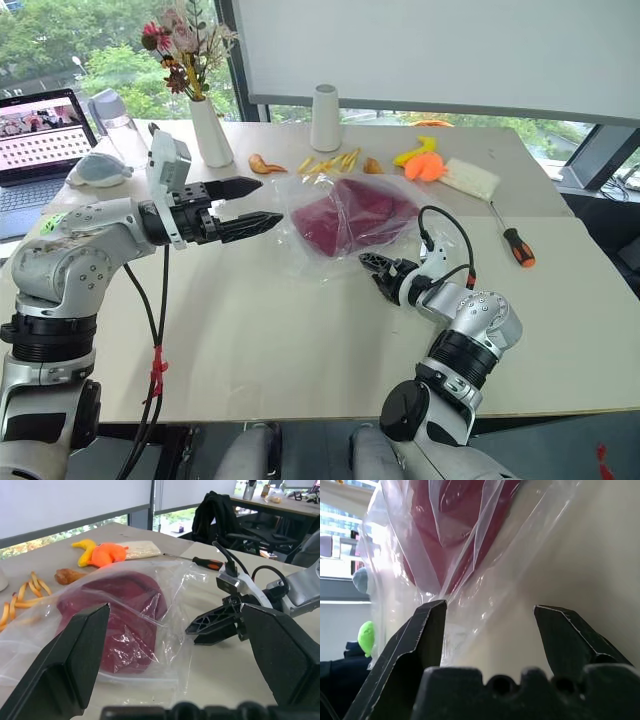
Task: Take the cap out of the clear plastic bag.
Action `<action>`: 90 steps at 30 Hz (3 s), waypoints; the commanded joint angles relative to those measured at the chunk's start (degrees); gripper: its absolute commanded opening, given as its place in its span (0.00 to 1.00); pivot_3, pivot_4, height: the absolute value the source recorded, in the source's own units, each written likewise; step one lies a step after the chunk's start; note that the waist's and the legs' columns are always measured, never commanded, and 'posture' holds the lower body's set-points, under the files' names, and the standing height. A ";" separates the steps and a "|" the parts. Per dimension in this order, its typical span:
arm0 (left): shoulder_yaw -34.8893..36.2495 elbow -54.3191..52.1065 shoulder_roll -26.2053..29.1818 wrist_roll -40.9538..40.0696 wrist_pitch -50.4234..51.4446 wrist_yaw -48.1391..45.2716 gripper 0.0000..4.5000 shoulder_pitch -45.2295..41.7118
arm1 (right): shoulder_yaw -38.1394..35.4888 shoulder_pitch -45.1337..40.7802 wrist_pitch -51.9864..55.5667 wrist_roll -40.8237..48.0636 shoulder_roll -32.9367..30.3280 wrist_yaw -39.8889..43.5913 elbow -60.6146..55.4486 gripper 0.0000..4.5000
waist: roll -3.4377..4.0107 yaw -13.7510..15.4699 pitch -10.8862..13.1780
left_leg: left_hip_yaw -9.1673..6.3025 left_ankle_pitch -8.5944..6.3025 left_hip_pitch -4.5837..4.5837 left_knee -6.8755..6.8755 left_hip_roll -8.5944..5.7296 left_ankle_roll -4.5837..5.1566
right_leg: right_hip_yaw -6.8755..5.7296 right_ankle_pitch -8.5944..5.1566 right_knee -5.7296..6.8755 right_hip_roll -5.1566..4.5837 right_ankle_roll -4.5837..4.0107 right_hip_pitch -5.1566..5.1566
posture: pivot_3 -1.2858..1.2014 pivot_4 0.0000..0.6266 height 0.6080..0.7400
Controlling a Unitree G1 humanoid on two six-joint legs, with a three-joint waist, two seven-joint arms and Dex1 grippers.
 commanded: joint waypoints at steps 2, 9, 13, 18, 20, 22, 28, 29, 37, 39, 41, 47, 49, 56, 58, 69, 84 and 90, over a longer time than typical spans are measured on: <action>2.07 -3.44 0.92 -0.13 -0.55 1.17 1.00 0.63 | 3.83 -2.69 -18.13 0.06 2.81 -3.32 12.82 0.78 | -0.05 -0.62 -0.05 | 0.00 0.00 0.09 -0.01 0.00 0.00 | 0.00 -0.01 -0.05 0.00 0.03 0.10 | 0.52 0.24 1.00; 4.16 -5.89 2.40 -0.87 0.92 2.94 1.00 2.10 | 7.66 -8.73 -37.44 3.23 3.57 -2.15 36.18 0.78 | -0.10 -2.51 -0.10 | 0.00 0.00 0.24 -0.02 0.05 0.00 | 0.05 -0.02 -0.07 0.06 0.23 0.18 | 0.52 0.24 1.00; 4.79 -7.62 2.74 -1.27 1.76 4.23 1.00 2.91 | 7.89 -11.89 -49.99 3.90 3.08 -2.17 50.03 0.62 | -0.18 -3.75 -0.15 | -0.01 0.00 0.34 -0.07 0.10 0.00 | 0.07 -0.01 -0.07 0.12 0.20 0.23 | 0.52 0.24 1.00; 5.74 -9.20 3.24 -1.65 2.61 5.57 1.00 3.99 | 7.31 -13.70 -57.72 6.66 2.12 -1.54 57.76 0.25 | -0.67 -5.07 -0.55 | -0.04 0.00 0.59 -0.17 0.13 0.00 | 0.10 -0.02 -0.08 0.16 0.19 0.41 | 0.52 0.24 1.00; 5.90 -9.35 3.38 -1.75 2.64 5.90 1.00 4.28 | 7.70 -14.12 -59.23 7.36 1.50 -0.89 59.24 0.10 | -0.76 -5.13 -0.63 | -0.05 -0.18 1.20 -0.29 0.16 -0.27 | 0.09 -0.09 -0.28 0.16 0.07 1.05 | 0.52 0.24 1.00; 5.99 -9.46 3.49 -1.97 2.55 6.17 1.00 4.55 | 7.33 -14.70 -60.51 8.85 1.01 0.07 60.18 0.01 | -0.95 -5.20 -0.81 | -0.10 -0.30 1.43 -0.40 0.17 -0.46 | 0.05 -0.26 -0.52 0.15 -0.33 1.28 | 0.52 0.24 1.00; 5.90 -8.80 3.69 -1.97 2.12 6.21 1.00 4.54 | 12.43 -16.40 -56.78 9.19 0.32 11.16 58.19 0.01 | -1.09 -5.19 -0.91 | -0.22 -0.33 1.46 -0.49 0.17 -0.51 | -0.03 -0.18 -0.83 0.12 -0.42 1.35 | 0.52 0.24 1.00; 5.89 -8.59 3.76 -1.90 2.02 6.09 1.00 4.49 | 14.61 -16.25 -54.22 8.95 0.22 15.20 56.38 0.01 | -1.07 -5.32 -0.90 | -0.21 -0.33 1.40 -0.50 0.17 -0.51 | -0.03 -0.17 -0.82 0.12 -0.43 1.28 | 0.52 0.24 1.00; 5.38 -7.08 3.85 -1.34 1.14 5.26 1.00 3.88 | 48.02 -4.52 -30.82 4.01 -10.26 46.97 26.22 0.01 | -0.83 -3.93 -0.74 | -0.31 -0.15 0.10 -0.83 0.13 -0.20 | 0.10 -0.34 0.21 0.35 -0.54 -0.49 | 0.52 0.24 1.00; 5.05 -6.63 3.68 -1.15 0.84 5.15 1.00 3.60 | 53.62 -3.22 -31.20 1.96 -14.64 51.71 22.50 0.01 | -0.77 -2.93 -0.70 | -0.33 -0.28 -0.24 -0.84 0.13 -0.30 | 0.10 -0.44 0.28 0.37 -0.52 -0.84 | 0.52 0.24 1.00; 4.76 -6.25 3.45 -1.00 0.56 5.07 1.00 3.29 | 58.30 -3.81 -35.10 -2.27 -18.77 55.20 23.23 0.01 | -0.75 -2.42 -0.68 | -0.32 -0.36 -0.43 -0.77 0.12 -0.39 | 0.09 -0.46 0.23 0.36 -0.48 -0.95 | 0.52 0.24 1.00; 4.46 -6.25 3.09 -0.94 0.47 5.11 1.00 3.13 | 61.65 -12.26 -58.02 -14.60 -22.58 51.25 39.21 0.01 | -0.69 -1.47 -0.55 | -0.27 -0.47 -0.56 -0.15 0.11 -0.39 | 0.10 -0.45 0.19 0.32 -0.29 -0.85 | 0.52 0.24 1.00; 4.35 -6.06 3.03 -0.87 0.42 5.00 1.00 2.99 | 61.44 -15.50 -68.54 -18.23 -22.53 46.39 45.12 0.01 | -0.63 -1.48 -0.47 | -0.25 -0.41 -0.56 -0.10 0.10 -0.36 | 0.11 -0.44 0.17 0.30 -0.06 -0.84 | 0.52 0.24 1.00; 3.87 -6.46 2.29 -0.88 0.74 5.27 1.00 2.97 | 60.17 -23.38 -88.24 -26.44 -22.94 30.88 60.52 0.13 | -0.62 -1.50 -0.43 | -0.26 -0.27 -0.54 -0.11 0.11 -0.33 | 0.12 -0.23 0.19 0.31 -0.15 -0.82 | 0.52 0.24 1.00; 3.88 -6.60 2.23 -0.90 0.91 5.25 1.00 3.03 | 60.14 -23.90 -91.11 -27.75 -23.25 29.52 62.02 0.25 | -0.62 -1.50 -0.43 | -0.25 -0.27 -0.54 -0.13 0.10 -0.32 | 0.13 -0.14 0.18 0.30 -0.33 -0.82 | 0.52 0.24 1.00; 3.37 -6.11 2.17 -0.67 1.12 4.93 1.00 3.46 | 64.42 -19.10 -98.70 -41.45 -33.44 8.87 63.46 0.99 | -0.54 -1.05 -0.36 | -0.24 -0.27 -0.58 -0.22 0.00 -0.32 | 0.13 -0.17 0.11 0.21 -0.31 -0.81 | 0.52 0.24 1.00; 0.76 -7.44 3.52 -2.10 2.36 -0.75 1.00 5.30 | 51.17 -1.53 -64.13 -15.60 -46.26 47.74 12.69 0.99 | -0.03 -1.58 -0.04 | -0.25 -0.25 -0.41 -0.08 0.03 -0.30 | 0.20 -0.18 0.29 0.29 -0.24 -0.72 | 0.52 0.24 1.00; -6.72 -9.11 10.21 8.03 -3.39 -3.19 1.00 9.15 | 53.31 4.74 -42.96 -6.42 -53.44 57.19 -9.49 0.99 | -0.03 -0.40 -0.04 | -0.22 -0.25 -0.32 -0.02 0.04 -0.29 | 0.18 -0.35 0.23 0.26 -0.04 -0.57 | 0.52 0.24 1.00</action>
